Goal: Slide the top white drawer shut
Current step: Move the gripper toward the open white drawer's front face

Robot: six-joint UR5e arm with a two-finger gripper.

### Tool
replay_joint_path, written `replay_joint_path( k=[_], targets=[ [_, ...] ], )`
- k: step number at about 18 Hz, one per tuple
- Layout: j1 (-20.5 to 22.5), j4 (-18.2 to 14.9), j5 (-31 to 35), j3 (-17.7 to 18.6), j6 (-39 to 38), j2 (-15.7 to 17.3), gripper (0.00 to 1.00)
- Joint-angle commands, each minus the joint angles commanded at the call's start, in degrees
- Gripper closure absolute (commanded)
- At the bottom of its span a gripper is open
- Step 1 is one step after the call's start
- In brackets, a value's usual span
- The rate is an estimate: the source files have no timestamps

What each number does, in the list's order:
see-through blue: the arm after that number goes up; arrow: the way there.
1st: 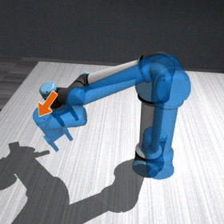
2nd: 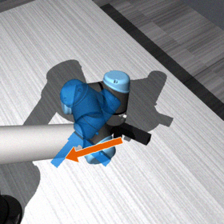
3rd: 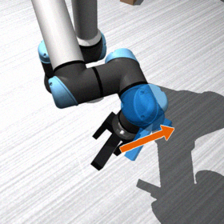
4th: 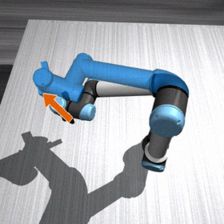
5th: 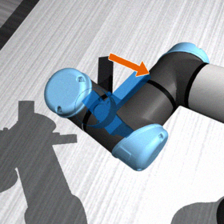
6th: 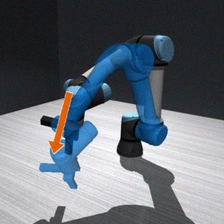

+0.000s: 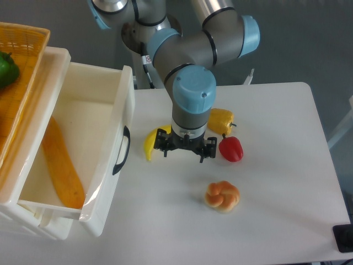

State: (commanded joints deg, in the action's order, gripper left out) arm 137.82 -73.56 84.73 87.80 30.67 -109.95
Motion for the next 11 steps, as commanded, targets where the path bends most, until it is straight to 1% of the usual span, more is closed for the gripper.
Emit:
replay_joint_path(
  k=[3,8,11],
  targets=[
    [-0.3,0.0,-3.0,0.0,-0.2,-0.1,0.00],
    [-0.8,0.0,-3.3,0.0,-1.4,-1.1,0.00],
    [-0.7,0.0,-5.1,-0.2,-1.4,-1.5,0.00]
  ],
)
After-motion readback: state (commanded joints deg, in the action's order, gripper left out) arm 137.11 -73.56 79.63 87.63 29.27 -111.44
